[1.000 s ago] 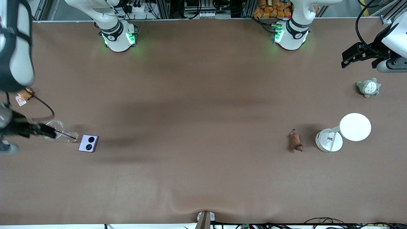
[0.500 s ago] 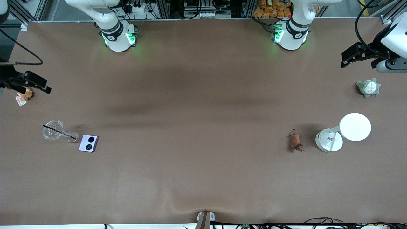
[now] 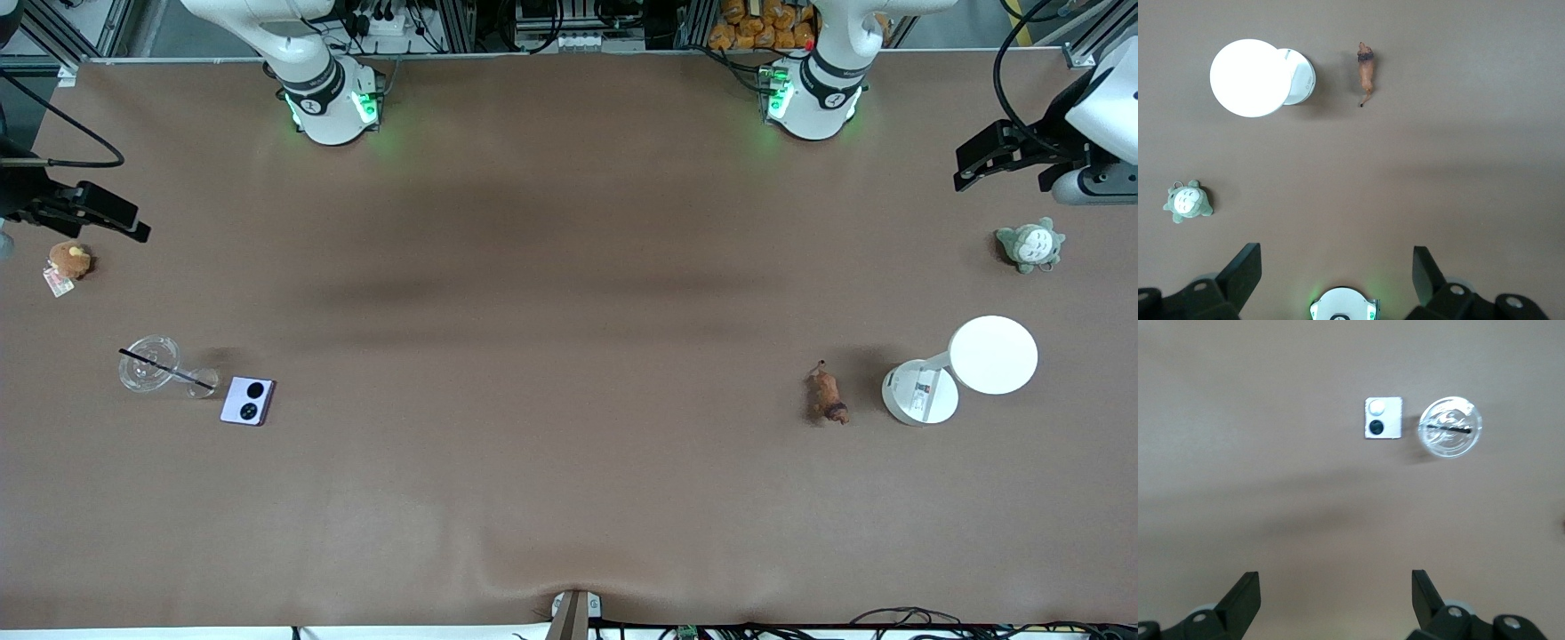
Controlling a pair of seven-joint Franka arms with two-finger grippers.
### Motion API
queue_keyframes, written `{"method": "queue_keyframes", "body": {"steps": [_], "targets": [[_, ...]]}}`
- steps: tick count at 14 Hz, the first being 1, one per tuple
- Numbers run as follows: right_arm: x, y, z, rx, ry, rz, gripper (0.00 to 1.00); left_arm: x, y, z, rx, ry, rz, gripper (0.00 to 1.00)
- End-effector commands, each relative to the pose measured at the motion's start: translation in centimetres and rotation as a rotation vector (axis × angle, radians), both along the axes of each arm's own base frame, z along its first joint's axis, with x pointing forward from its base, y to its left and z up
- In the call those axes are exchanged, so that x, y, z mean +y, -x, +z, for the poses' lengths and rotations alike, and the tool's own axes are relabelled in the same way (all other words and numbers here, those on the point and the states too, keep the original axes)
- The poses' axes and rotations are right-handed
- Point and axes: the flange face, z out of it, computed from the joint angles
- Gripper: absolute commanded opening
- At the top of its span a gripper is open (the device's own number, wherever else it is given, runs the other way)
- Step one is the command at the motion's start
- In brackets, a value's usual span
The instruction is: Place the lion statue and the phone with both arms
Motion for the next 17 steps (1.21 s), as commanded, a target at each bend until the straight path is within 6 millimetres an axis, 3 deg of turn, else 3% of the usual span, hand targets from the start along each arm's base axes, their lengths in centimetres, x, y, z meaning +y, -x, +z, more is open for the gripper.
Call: {"method": "queue_keyframes", "body": {"steps": [1, 4, 6, 17], "targets": [[0.1, 0.5, 1.6, -0.01, 0.036, 0.008, 1.0, -0.2, 0.5, 0.3, 0.0, -0.002, 0.01, 1.0], [0.0, 0.8, 1.5, 0.014, 0.035, 0.008, 1.0, -0.4, 0.5, 0.5, -0.001, -0.002, 0.005, 1.0], [0.0, 0.7, 2.7, 0.001, 0.038, -0.005, 1.0, -0.1, 0.5, 0.7, -0.006, -0.001, 0.007, 1.0], [0.0, 0.5, 2.7, 0.004, 0.038, -0.005, 1.0, 0.3, 0.0, 1.0, -0.015, -0.004, 0.012, 1.0]]}}
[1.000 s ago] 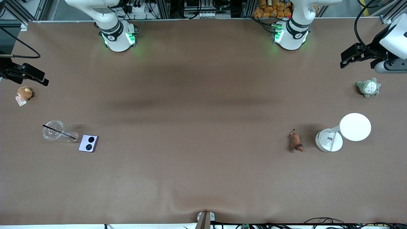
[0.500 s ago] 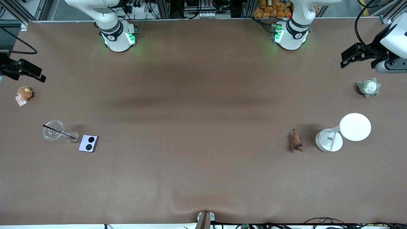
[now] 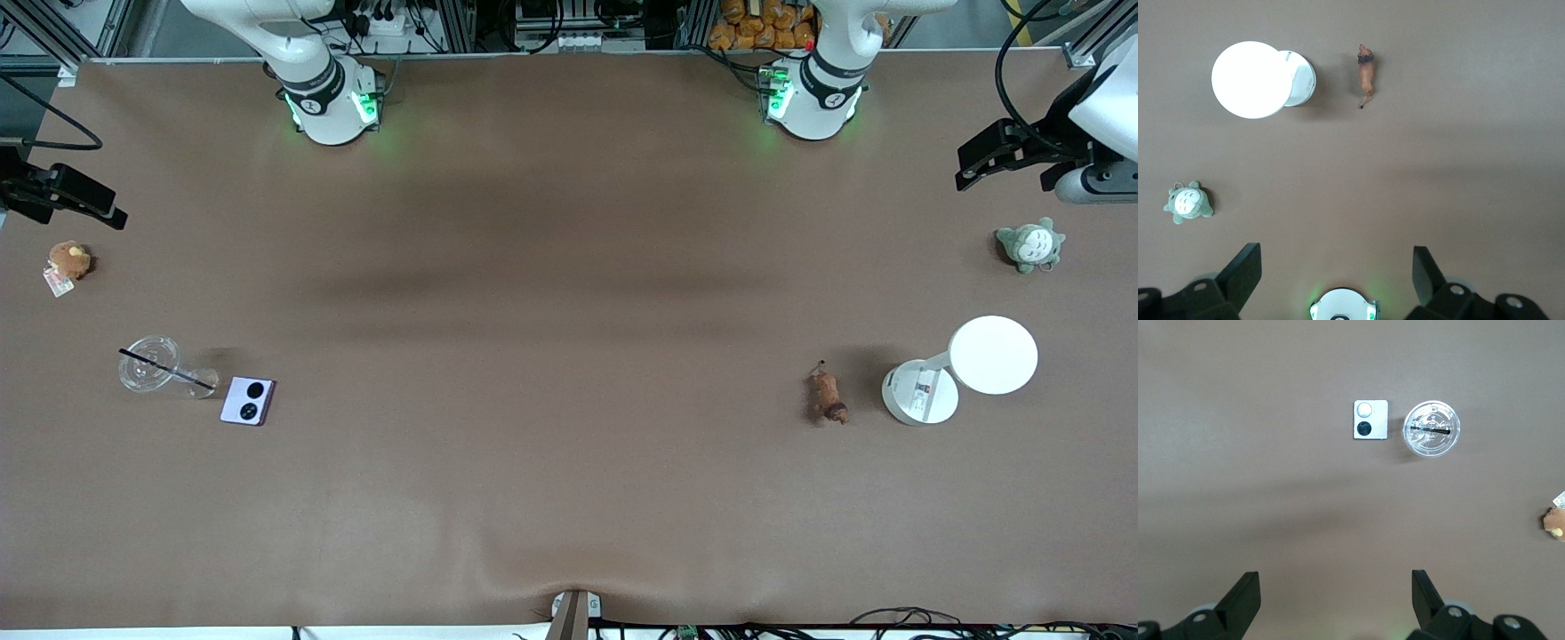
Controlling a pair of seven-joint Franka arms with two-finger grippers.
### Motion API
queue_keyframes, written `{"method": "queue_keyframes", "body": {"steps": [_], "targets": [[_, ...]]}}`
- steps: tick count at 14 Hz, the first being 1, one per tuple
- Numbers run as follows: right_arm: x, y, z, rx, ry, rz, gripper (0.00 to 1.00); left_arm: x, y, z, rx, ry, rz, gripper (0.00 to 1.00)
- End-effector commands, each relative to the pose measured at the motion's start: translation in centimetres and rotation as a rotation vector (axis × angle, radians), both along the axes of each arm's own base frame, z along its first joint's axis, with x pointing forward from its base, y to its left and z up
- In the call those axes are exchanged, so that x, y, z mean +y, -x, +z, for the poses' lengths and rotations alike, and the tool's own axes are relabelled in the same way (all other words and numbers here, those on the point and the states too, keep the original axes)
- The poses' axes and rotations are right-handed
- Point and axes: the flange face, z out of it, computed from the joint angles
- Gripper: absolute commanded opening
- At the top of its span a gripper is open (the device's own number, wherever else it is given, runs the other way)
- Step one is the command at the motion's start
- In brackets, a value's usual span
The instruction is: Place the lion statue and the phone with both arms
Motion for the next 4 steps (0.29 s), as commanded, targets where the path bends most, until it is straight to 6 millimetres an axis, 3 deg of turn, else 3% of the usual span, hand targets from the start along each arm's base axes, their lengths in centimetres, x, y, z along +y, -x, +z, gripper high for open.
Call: {"method": "queue_keyframes", "body": {"steps": [1, 4], "targets": [[0.07, 0.04, 0.65, 0.0, 0.018, -0.009, 1.0, 0.24, -0.12, 0.41, -0.001, -0.006, 0.01, 1.0], [0.06, 0.02, 0.74, -0.003, 0.018, -0.01, 1.0, 0.38, -0.35, 0.38, -0.003, -0.005, 0.015, 1.0]]}}
